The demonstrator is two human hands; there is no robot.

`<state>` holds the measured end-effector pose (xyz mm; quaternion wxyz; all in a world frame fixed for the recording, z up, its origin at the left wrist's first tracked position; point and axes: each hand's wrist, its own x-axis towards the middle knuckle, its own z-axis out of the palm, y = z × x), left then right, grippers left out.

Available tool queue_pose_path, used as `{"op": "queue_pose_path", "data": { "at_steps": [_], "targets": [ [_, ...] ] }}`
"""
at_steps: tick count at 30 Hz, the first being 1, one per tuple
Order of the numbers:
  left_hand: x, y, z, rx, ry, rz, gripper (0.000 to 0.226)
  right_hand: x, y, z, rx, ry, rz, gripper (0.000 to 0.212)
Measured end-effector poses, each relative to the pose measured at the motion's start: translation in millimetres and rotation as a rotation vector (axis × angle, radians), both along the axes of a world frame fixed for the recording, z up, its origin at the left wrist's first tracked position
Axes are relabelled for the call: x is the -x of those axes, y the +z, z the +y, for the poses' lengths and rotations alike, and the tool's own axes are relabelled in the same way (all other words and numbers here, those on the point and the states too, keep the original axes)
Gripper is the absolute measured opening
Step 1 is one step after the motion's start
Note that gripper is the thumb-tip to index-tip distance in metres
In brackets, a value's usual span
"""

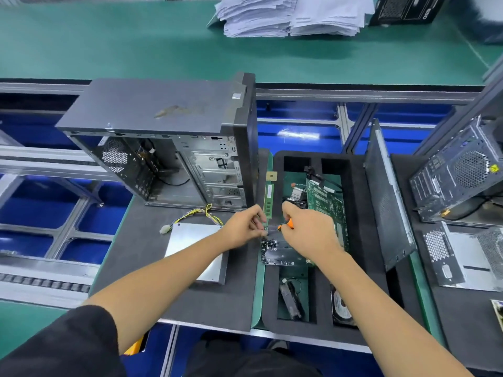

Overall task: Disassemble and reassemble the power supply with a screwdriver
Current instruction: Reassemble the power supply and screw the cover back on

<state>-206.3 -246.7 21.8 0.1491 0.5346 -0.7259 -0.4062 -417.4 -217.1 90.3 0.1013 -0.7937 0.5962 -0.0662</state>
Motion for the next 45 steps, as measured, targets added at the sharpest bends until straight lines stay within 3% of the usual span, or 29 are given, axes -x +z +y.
{"op": "queue_pose_path", "data": {
  "at_steps": [18, 28, 37, 40, 45],
  "targets": [
    [-137, 25, 54, 0.162, 0.159, 0.095, 0.022, -140, 47, -1, 0.138, 0.258, -0.067, 0.013],
    [-210, 18, 62, 0.06, 0.187, 0.06, 0.027, -221, 59, 5, 0.163, 0.322, -0.035, 0.01],
    [-218, 15, 55, 0.098, 0.074, 0.005, 0.028, -238, 59, 3, 0.154, 0.311, 0.025, 0.011],
    [-221, 17, 52, 0.152, 0.095, 0.026, 0.04, -241, 60, 3, 0.159, 0.295, 0.051, 0.011],
    [-231, 26, 46, 0.163, 0.103, 0.068, 0.028, -246, 65, 1, 0.172, 0.264, 0.049, 0.013]
  ]
}}
